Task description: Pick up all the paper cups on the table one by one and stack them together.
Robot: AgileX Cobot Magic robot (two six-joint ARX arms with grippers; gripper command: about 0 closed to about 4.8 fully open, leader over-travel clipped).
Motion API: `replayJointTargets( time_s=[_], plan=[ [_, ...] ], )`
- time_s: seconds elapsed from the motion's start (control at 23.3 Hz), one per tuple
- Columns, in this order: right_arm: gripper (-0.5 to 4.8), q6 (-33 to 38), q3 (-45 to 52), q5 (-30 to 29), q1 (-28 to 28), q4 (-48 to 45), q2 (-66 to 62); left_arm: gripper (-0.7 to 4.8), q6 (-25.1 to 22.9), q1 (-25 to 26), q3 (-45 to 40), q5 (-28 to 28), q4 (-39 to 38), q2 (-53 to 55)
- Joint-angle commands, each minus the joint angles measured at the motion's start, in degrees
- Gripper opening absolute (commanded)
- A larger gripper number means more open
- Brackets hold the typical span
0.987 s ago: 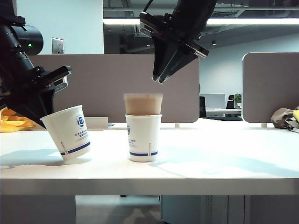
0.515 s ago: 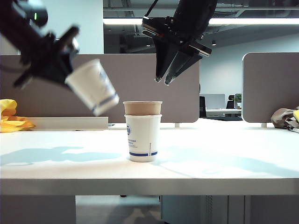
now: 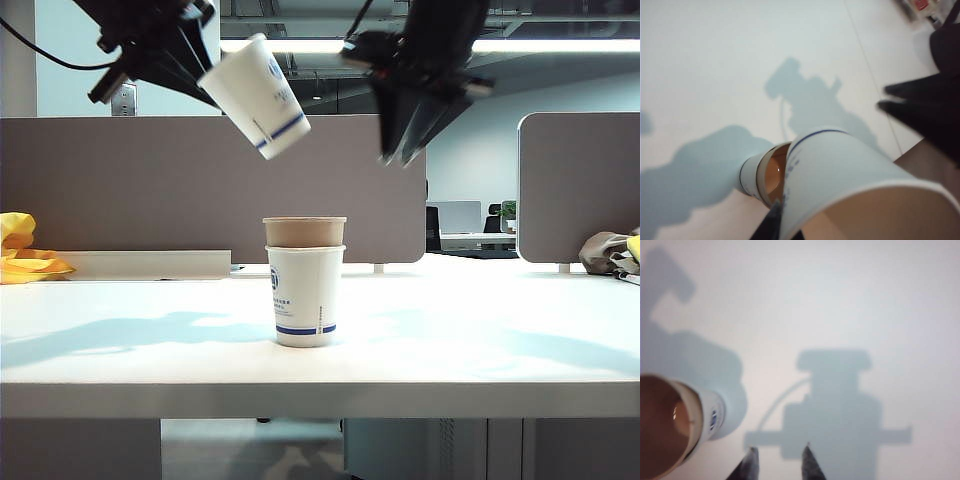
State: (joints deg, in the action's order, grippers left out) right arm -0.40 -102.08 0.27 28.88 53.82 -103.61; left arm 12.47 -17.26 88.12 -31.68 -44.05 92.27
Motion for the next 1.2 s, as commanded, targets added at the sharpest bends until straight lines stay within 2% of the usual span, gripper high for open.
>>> replayJointTargets(
  time_s=[0.04,0.09,0.34,0.64,1.2],
  plan=[
    [1.17,0.7,-0.3,0.9,-0.5,-1.8,3.0,-0.05,0.0,-2.4,0.0,2.8,0.4,2.1],
    [1.17,0.6,-0.3,0.8,-0.5,-1.2,3.8,-0.05,0.0,-3.1,0.0,4.7,-0.1,3.1],
    [1.17,0.5,-0.3,-3.5,-0.5,4.7,6.1,-0.05,0.0,-4.4,-0.1,6.0,-0.2,5.6],
    [1.03,0.7,-0.3,-11.0,-0.5,4.9,12.0,-0.05,0.0,-5.0,0.0,4.4,-0.3,7.6],
    [1.03,1.5,-0.3,-17.2,0.7,8.9,14.9,-0.05,-0.1,-6.1,0.0,5.1,-2.3,10.3]
  ],
)
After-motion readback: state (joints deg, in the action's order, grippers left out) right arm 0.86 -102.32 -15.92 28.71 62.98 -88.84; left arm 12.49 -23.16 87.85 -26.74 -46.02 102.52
